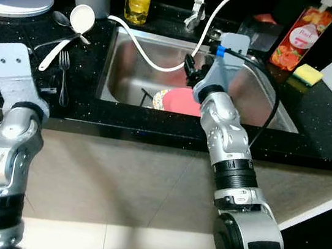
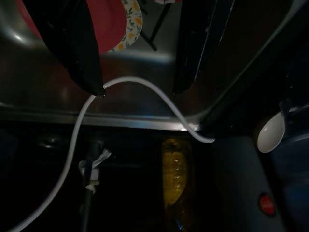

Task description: Kitchen organization

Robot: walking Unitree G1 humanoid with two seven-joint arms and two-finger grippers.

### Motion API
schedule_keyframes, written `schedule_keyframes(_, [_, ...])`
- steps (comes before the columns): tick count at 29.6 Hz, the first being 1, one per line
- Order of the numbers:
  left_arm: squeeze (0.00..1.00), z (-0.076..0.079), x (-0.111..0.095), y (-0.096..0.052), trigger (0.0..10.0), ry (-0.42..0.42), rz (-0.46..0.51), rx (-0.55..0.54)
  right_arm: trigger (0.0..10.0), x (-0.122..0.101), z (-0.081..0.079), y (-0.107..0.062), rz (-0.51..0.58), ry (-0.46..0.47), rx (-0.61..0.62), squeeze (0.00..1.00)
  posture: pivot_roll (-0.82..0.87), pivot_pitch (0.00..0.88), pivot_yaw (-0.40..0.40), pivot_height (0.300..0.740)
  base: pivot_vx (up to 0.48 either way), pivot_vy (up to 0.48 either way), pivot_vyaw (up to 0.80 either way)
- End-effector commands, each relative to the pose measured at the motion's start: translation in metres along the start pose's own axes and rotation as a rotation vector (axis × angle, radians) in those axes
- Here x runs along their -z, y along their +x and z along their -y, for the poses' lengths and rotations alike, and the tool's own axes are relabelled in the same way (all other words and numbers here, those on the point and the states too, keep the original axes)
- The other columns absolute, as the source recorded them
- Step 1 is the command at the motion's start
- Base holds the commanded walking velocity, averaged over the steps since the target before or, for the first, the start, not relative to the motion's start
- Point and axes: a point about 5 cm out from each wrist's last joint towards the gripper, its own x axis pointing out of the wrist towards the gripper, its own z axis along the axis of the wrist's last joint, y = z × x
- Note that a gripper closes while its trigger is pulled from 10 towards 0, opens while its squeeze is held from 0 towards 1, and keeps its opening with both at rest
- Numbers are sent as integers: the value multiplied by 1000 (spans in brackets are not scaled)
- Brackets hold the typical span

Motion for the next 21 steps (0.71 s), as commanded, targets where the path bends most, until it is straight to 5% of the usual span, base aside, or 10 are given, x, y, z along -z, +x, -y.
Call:
schedule_keyframes(1, [0,3,-2,12,10000,36,-12,15,10000,-5,0,-1,18,-3,8,0,190,0,-35,740,0,0,0])
schedule_keyframes(8, [0,5,3,22,10000,100,-57,8,10000,-3,2,-6,16,-3,19,0,178,0,-26,740,0,0,0])
schedule_keyframes(10, [0,10,8,25,10000,29,-116,13,10000,-2,4,-7,13,-3,20,0,177,0,-29,740,0,0,0])
schedule_keyframes(18, [0,18,15,29,10000,-26,-220,-6,10000,-3,4,-6,13,-8,15,0,184,0,-23,740,0,0,0])
schedule_keyframes(21, [0,19,26,30,9059,-30,-279,-27,10000,-2,5,-8,8,-5,25,0,190,0,-9,740,0,0,0])
